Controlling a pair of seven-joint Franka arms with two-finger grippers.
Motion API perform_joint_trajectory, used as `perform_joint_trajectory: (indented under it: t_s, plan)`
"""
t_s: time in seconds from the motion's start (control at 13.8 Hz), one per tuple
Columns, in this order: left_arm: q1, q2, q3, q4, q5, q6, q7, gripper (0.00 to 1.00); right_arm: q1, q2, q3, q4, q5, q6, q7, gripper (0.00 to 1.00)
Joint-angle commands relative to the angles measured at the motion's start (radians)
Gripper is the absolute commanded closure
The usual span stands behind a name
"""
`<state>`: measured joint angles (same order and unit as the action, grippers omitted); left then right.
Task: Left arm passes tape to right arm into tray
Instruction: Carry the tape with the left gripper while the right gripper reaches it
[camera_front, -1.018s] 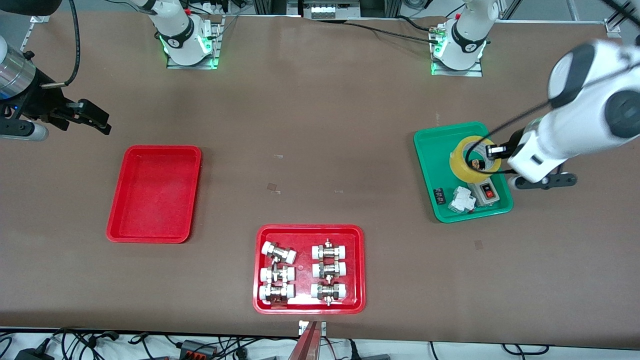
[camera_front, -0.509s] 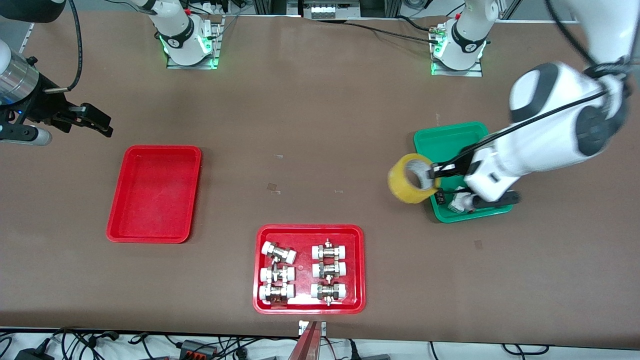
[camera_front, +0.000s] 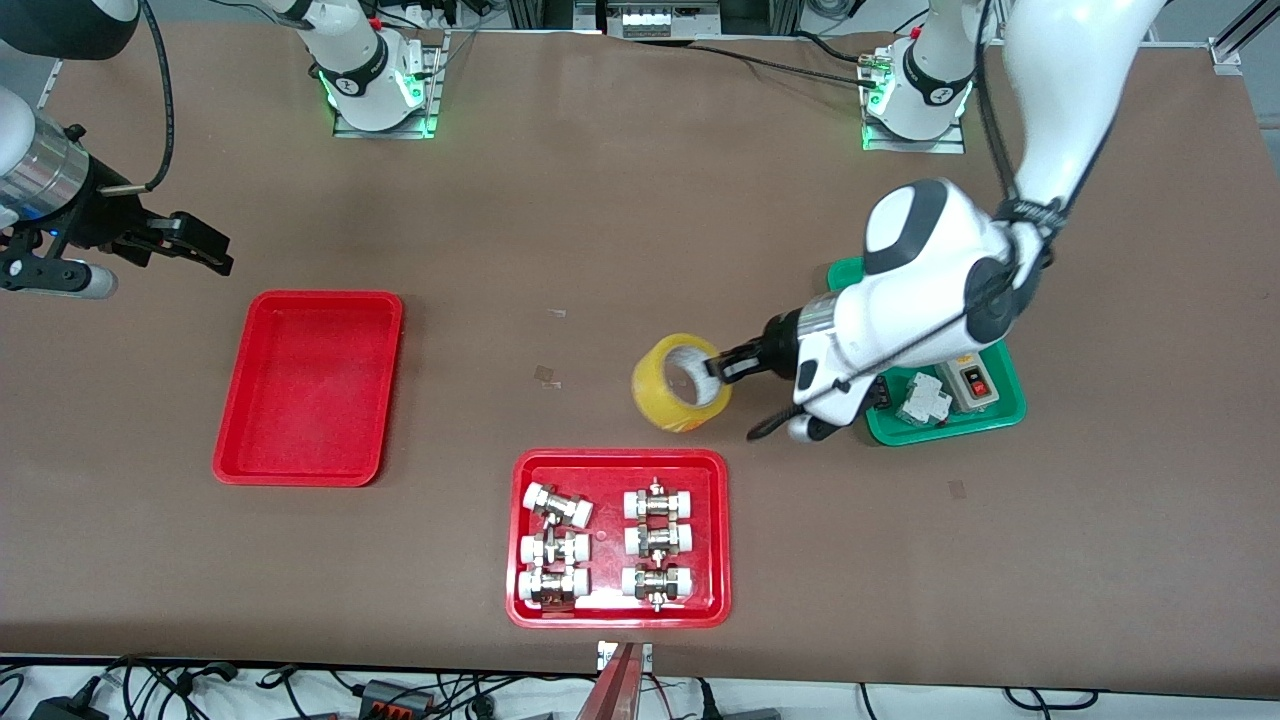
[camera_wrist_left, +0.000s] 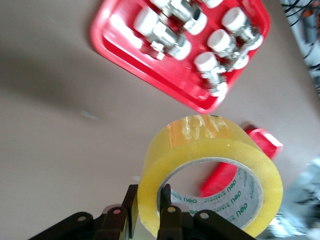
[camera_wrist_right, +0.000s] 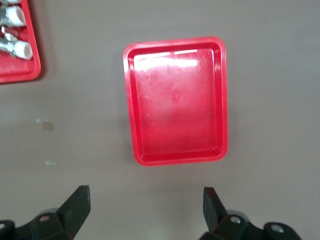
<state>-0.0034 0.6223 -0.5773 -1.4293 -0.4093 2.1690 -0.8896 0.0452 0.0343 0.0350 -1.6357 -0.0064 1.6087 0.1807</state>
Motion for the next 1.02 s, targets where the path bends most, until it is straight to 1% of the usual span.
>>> perform_joint_trajectory:
  t_s: [0.0, 0.07, 0.15, 0.29, 0.36, 0.51, 0.65, 0.8, 0.95]
  plan:
    - [-0.064, 0.045, 0.0, 0.069, -0.114, 0.087, -0.139, 1.0, 0.021, -0.001, 0.005, 0.005, 0.0, -0.033, 0.011, 0.0]
    - [-0.079, 0.051, 0.0, 0.067, -0.115, 0.107, -0.184, 1.0, 0.024, 0.001, 0.005, 0.005, 0.003, -0.041, 0.007, 0.0]
    - [-0.081, 0.06, 0.0, 0.067, -0.115, 0.109, -0.23, 1.0, 0.024, 0.001, 0.006, 0.005, 0.032, -0.055, 0.003, 0.0]
    - [-0.089, 0.06, 0.0, 0.069, -0.112, 0.145, -0.252, 1.0, 0.021, 0.015, 0.005, 0.005, 0.182, -0.072, -0.001, 0.0]
    - [-0.092, 0.065, 0.0, 0.069, -0.111, 0.153, -0.255, 1.0, 0.022, 0.028, 0.005, 0.008, 0.244, -0.07, -0.01, 0.0]
    - [-0.112, 0.066, 0.0, 0.067, -0.115, 0.152, -0.297, 1.0, 0.03, 0.077, 0.005, 0.019, 0.389, -0.049, -0.056, 0.0]
    - [-0.115, 0.068, 0.008, 0.066, -0.077, 0.149, -0.315, 1.0, 0.056, 0.137, 0.005, 0.045, 0.535, 0.021, -0.11, 0.0]
    - [-0.151, 0.08, 0.01, 0.066, -0.082, 0.158, -0.345, 1.0, 0.111, 0.206, 0.005, 0.082, 0.641, 0.13, -0.128, 0.0]
    - [-0.176, 0.085, 0.008, 0.07, -0.083, 0.196, -0.371, 1.0, 0.154, 0.28, 0.005, 0.123, 0.718, 0.23, -0.135, 0.0]
